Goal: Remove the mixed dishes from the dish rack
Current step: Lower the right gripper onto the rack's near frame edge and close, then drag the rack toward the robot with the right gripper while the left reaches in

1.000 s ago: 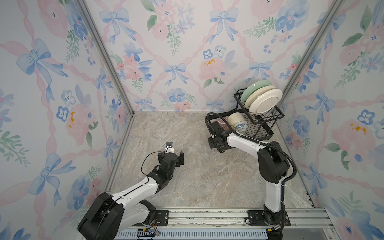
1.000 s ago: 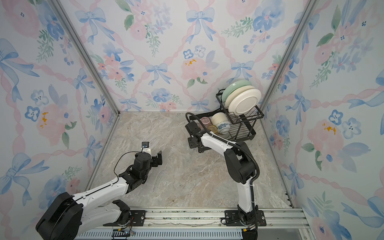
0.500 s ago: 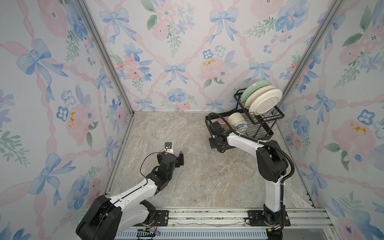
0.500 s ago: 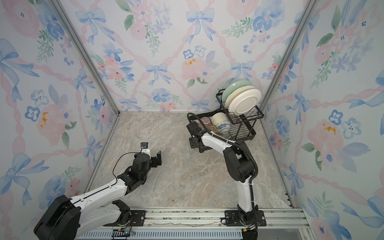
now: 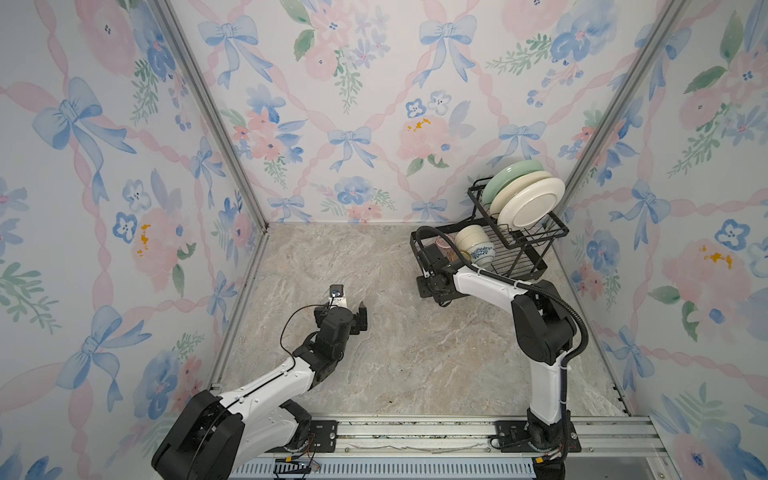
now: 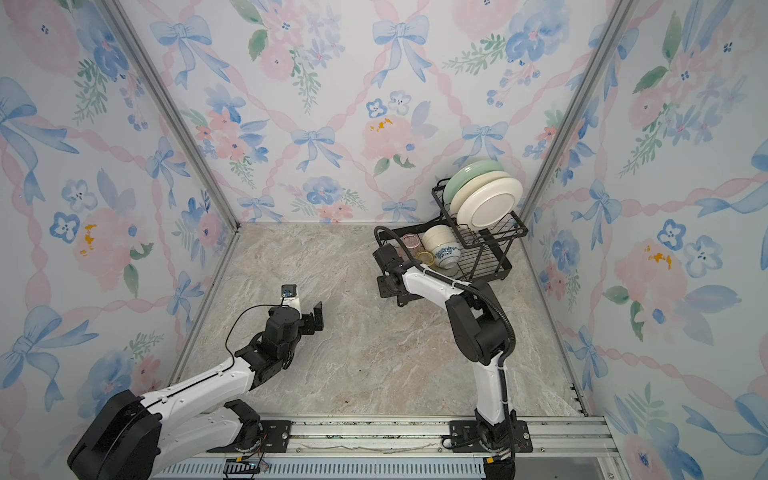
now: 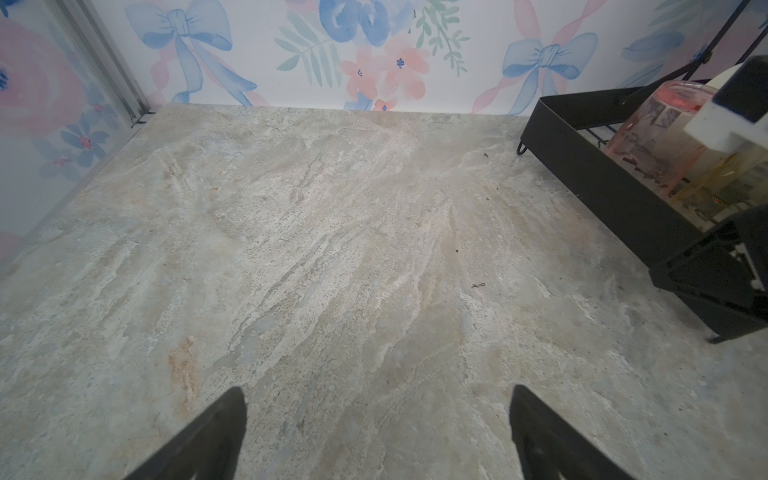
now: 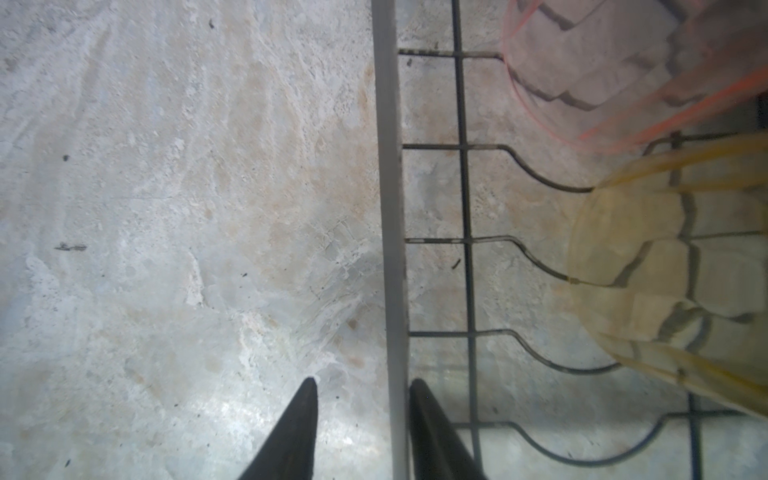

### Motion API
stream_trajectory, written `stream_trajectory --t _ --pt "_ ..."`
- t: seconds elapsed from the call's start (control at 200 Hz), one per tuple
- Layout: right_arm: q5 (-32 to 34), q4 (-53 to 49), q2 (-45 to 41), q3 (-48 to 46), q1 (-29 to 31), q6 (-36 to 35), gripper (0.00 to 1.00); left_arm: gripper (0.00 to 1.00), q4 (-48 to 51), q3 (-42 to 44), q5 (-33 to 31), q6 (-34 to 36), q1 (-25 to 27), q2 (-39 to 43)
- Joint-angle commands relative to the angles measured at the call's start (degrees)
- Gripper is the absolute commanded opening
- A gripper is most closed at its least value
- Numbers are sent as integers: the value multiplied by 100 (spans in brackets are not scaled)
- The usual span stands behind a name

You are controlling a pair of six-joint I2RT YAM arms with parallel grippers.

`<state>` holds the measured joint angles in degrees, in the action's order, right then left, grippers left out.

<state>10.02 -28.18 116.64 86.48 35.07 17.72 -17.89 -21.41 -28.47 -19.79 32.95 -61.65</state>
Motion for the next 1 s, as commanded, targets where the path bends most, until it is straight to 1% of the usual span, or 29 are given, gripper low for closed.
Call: stream_trajectory --t 0.0,0.195,0.5,0.54,0.635,0.725,0.805,0.995 --pt "-70 -36 119 -98 112 -17 35 98 -38 101 -44 -69 32 135" --pt "-26 -116 96 -173 228 -75 25 98 -36 120 -115 -42 28 204" --pt "-16 -143 -77 -435 346 -66 15 98 -41 155 -106 -7 49 289" --pt "1 -159 -96 -464 368 -66 11 98 -34 170 -115 -15 49 318" --pt "-30 -204 -124 -498 426 -14 6 98 -35 178 -141 8 45 329" --pt "-48 -195 -167 -582 526 -31 4 98 -34 183 -193 61 62 321" --pt "-63 -247 -183 -639 611 -58 0 98 -38 199 -242 64 55 337" --pt "-75 -367 -306 -853 820 -85 0 98 -33 217 -304 98 53 375"
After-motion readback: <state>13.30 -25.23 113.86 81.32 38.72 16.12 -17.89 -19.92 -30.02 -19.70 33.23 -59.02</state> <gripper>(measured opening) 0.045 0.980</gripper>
